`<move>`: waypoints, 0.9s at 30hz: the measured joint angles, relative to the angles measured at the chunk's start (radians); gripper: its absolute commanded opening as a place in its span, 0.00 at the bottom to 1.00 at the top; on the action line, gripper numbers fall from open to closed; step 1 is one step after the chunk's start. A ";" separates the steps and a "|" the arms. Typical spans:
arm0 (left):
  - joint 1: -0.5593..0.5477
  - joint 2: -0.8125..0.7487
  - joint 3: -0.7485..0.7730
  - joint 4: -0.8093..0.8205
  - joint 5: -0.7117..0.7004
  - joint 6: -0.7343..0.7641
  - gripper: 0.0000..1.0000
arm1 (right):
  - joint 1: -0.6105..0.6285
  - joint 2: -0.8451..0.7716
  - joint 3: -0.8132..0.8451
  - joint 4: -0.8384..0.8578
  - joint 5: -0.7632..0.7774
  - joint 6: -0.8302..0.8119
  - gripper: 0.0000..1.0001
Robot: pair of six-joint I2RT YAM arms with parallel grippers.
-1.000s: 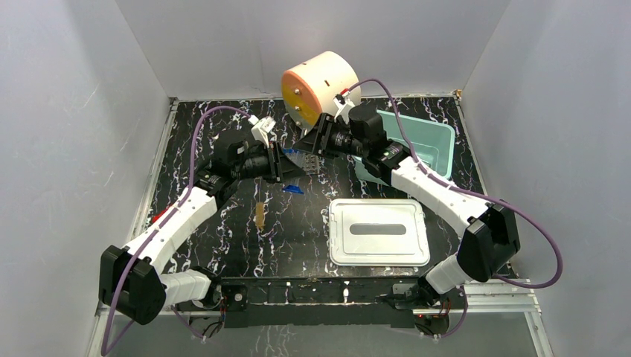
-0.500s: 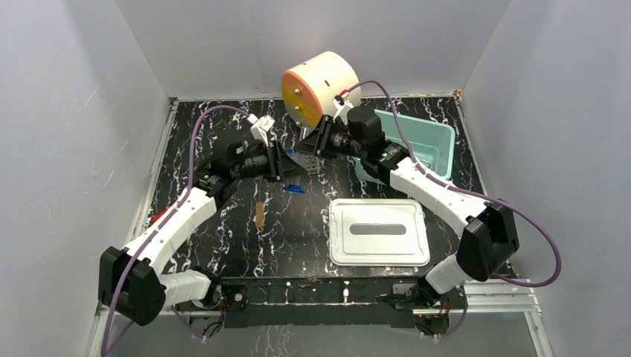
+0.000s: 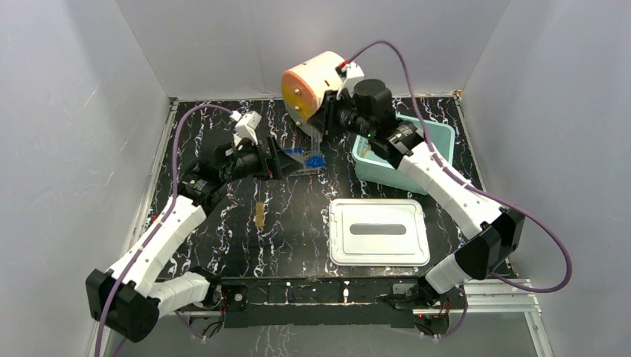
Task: Organize the chemistry lab equipment
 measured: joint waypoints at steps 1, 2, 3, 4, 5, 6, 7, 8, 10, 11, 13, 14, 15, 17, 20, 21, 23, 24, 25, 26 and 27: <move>0.000 -0.021 0.004 -0.011 -0.018 0.002 0.84 | -0.006 0.000 0.037 -0.023 0.022 -0.054 0.25; 0.000 -0.043 0.007 -0.019 -0.032 0.004 0.84 | -0.013 0.000 0.062 -0.035 0.038 -0.093 0.25; 0.000 -0.069 0.013 -0.031 -0.051 0.006 0.84 | -0.024 0.000 0.089 -0.049 0.057 -0.142 0.25; 0.000 -0.079 0.014 -0.034 -0.056 0.007 0.84 | -0.038 0.000 0.109 -0.064 0.075 -0.188 0.25; 0.000 -0.090 0.016 -0.039 -0.067 0.007 0.84 | -0.055 0.000 0.124 -0.080 0.094 -0.231 0.25; 0.000 -0.101 0.017 -0.046 -0.076 0.007 0.84 | -0.069 0.000 0.130 -0.091 0.109 -0.261 0.25; 0.000 -0.108 0.018 -0.053 -0.085 0.007 0.84 | -0.090 0.000 0.135 -0.108 0.134 -0.306 0.25; 0.000 -0.112 0.018 -0.064 -0.094 0.006 0.84 | -0.106 0.002 0.136 -0.123 0.156 -0.341 0.25; 0.000 -0.113 0.018 -0.088 -0.108 0.006 0.84 | -0.136 0.012 0.136 -0.157 0.214 -0.419 0.24; 0.000 -0.113 0.018 -0.101 -0.116 0.006 0.84 | -0.146 0.020 0.136 -0.166 0.240 -0.451 0.23; 0.000 -0.115 0.015 -0.118 -0.126 0.004 0.84 | -0.167 0.043 0.128 -0.179 0.306 -0.535 0.21; 0.000 -0.118 0.009 -0.121 -0.131 0.003 0.84 | -0.174 0.047 0.114 -0.176 0.332 -0.571 0.21; 0.000 -0.123 0.002 -0.128 -0.137 0.003 0.84 | -0.185 0.049 0.087 -0.170 0.360 -0.613 0.20; 0.000 -0.137 -0.016 -0.142 -0.145 0.003 0.84 | -0.205 0.049 0.032 -0.169 0.406 -0.695 0.20; 0.000 -0.157 -0.036 -0.157 -0.152 0.003 0.84 | -0.249 0.050 -0.038 -0.148 0.458 -0.805 0.20; 0.000 -0.163 -0.042 -0.161 -0.152 0.003 0.84 | -0.260 0.050 -0.061 -0.133 0.473 -0.850 0.21; 0.000 -0.169 -0.046 -0.170 -0.152 0.004 0.84 | -0.288 0.050 -0.081 -0.116 0.486 -0.901 0.21; 0.000 -0.171 -0.047 -0.173 -0.152 0.004 0.84 | -0.298 0.050 -0.093 -0.105 0.489 -0.930 0.21; 0.000 -0.172 -0.047 -0.175 -0.153 0.004 0.84 | -0.303 0.050 -0.103 -0.094 0.489 -0.954 0.21; 0.000 -0.173 -0.047 -0.178 -0.153 0.005 0.84 | -0.310 0.048 -0.119 -0.078 0.489 -0.986 0.21; 0.000 -0.175 -0.048 -0.180 -0.155 0.006 0.84 | -0.315 0.047 -0.131 -0.070 0.488 -1.006 0.21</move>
